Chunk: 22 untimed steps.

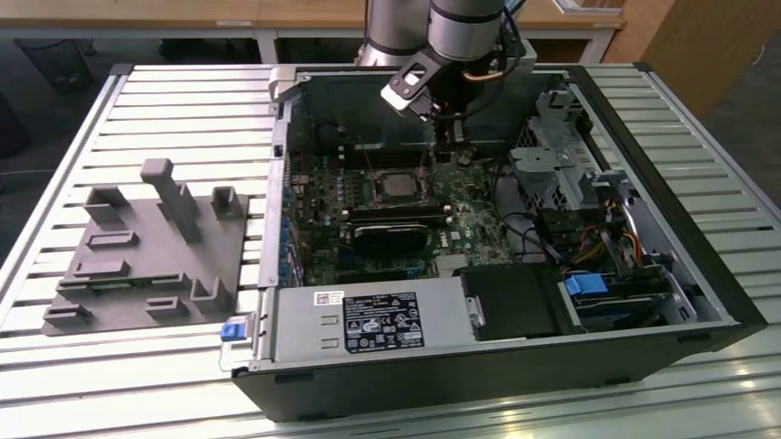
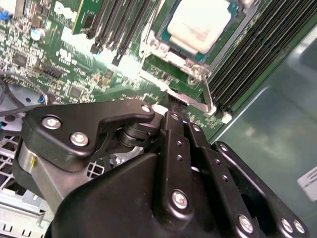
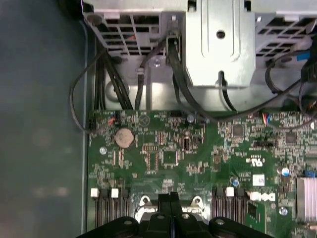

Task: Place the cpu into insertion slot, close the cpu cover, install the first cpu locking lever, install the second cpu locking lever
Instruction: 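Close the cpu cover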

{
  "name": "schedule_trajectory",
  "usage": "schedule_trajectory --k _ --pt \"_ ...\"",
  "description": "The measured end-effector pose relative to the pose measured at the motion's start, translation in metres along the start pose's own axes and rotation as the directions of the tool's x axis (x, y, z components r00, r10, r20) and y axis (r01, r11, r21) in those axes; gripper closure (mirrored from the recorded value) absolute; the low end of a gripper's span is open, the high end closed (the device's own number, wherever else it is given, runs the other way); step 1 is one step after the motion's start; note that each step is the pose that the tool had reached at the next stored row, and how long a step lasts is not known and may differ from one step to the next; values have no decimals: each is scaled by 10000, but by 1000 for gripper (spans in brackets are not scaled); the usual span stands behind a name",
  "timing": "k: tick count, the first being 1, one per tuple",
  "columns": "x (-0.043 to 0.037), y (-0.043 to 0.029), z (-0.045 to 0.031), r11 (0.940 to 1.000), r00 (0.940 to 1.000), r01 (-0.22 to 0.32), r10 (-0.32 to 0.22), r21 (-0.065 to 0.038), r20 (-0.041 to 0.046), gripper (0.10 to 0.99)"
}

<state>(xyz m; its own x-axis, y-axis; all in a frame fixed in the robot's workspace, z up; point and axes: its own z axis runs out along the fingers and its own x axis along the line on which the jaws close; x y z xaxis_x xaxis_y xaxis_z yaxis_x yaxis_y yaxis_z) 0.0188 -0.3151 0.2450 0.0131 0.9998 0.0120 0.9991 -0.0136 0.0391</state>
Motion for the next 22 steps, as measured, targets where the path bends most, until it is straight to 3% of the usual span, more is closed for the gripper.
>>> schedule_trajectory --k 5,15,22 --pt "-2 -147 6 10000 10000 -2 2 0 1 980" --pt "-4 -229 36 10000 10000 -1 1 2 4 980" --pt "-5 -354 37 10000 10000 -1 1 0 1 980"
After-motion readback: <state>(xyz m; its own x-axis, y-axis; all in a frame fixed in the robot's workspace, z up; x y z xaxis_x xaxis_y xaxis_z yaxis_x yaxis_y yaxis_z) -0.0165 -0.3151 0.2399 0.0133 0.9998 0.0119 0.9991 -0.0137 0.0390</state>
